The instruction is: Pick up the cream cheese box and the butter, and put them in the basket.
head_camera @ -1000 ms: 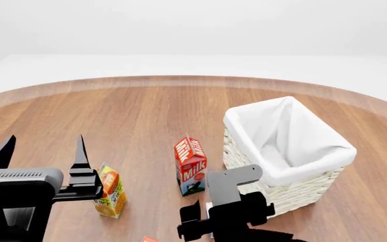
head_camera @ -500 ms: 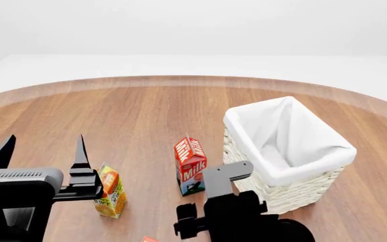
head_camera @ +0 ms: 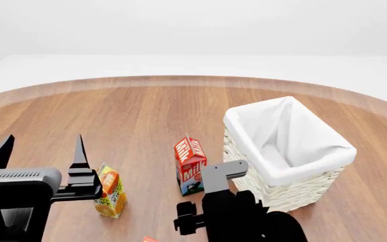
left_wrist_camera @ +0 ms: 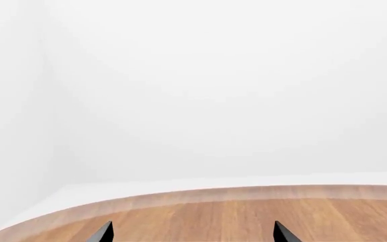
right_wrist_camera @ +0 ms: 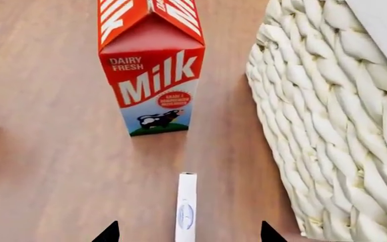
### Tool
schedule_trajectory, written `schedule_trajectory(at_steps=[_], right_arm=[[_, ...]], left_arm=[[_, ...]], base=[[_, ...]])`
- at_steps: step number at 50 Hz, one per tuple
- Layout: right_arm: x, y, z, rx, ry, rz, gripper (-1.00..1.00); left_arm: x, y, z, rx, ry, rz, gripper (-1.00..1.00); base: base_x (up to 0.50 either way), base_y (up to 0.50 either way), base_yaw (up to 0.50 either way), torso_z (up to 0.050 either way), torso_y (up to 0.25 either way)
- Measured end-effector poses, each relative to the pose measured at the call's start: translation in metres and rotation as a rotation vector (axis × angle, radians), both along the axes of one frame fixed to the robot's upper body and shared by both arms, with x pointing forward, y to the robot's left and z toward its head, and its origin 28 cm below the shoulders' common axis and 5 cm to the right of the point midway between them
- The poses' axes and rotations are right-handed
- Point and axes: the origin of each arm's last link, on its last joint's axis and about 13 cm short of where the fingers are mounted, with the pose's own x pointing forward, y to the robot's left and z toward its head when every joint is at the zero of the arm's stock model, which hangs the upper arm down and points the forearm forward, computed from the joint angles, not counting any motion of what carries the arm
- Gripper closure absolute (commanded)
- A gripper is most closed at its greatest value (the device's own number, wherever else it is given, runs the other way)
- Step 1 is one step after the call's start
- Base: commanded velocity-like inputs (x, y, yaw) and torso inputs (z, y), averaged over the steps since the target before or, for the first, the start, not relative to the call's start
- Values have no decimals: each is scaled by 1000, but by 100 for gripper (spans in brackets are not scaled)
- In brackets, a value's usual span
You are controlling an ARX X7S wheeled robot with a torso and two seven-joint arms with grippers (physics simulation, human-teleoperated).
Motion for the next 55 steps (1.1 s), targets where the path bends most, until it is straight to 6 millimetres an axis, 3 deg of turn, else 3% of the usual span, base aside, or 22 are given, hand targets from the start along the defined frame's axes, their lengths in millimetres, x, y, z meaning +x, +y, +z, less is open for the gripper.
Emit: schedule_trajectory(at_steps=[55], right_arm=[[7,2,-35,-42,95,3,-100]], left_arm=[[-1,0,1,-2,-3,-2,-100]], base=[[0,0,0,0,0]])
